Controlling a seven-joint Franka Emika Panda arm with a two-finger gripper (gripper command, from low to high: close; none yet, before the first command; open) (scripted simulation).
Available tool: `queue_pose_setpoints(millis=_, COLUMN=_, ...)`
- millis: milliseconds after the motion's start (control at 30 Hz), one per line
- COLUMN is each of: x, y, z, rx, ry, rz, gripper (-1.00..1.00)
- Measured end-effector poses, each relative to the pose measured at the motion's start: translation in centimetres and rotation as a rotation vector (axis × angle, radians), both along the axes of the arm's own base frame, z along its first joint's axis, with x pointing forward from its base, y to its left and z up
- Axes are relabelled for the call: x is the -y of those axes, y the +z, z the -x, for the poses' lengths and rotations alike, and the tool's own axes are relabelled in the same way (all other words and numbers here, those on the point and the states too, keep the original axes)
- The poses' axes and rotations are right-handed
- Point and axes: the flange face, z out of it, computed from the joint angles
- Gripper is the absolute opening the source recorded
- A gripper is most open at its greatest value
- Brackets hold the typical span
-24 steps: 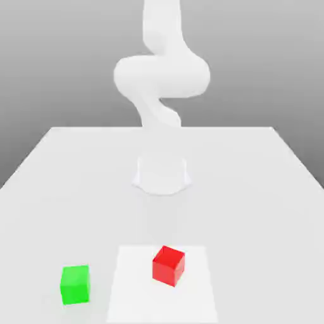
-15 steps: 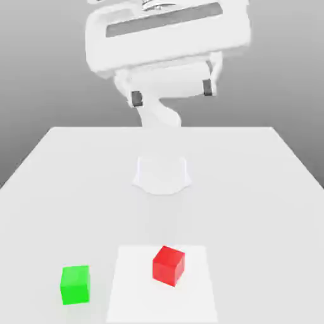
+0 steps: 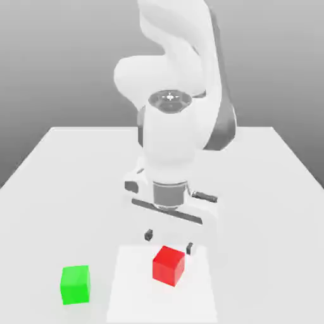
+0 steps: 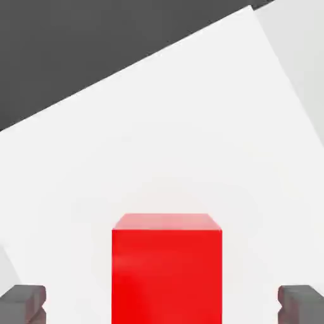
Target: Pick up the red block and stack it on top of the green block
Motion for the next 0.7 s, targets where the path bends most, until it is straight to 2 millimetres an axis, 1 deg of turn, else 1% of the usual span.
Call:
queue_pose_setpoints(millis=133, x=0.0, y=-3.3, z=0.3, rx=-0.004, ry=-0.002, rz=-0.002, gripper=0.00)
queue_pose_setpoints(millis=167, x=0.0, y=-3.8, z=0.3, rx=-0.005, ry=-0.003, rz=-0.002, gripper=-1.00)
queue_pose_setpoints(millis=333, x=0.0, y=-3.7, z=0.3, rx=-0.004, ry=-0.002, rz=-0.002, gripper=-1.00)
queue_pose_setpoints(millis=367, x=0.0, y=-4.0, z=0.4, rx=-0.004, ry=-0.003, rz=-0.002, gripper=-1.00)
queue_pose_setpoints(millis=400, x=0.0, y=-3.7, z=0.3, rx=-0.004, ry=-0.002, rz=-0.001, gripper=-1.00)
queue_pose_setpoints(millis=533, x=0.0, y=-0.9, z=0.0, rx=0.000, ry=0.000, rz=0.001, gripper=-1.00)
queue_pose_setpoints(millis=667, x=0.0, y=2.0, z=0.3, rx=-0.003, ry=-0.002, rz=-0.001, gripper=-1.00)
queue_pose_setpoints(millis=700, x=0.7, y=2.4, z=0.1, rx=-0.004, ry=-0.042, rz=-0.001, gripper=-1.00)
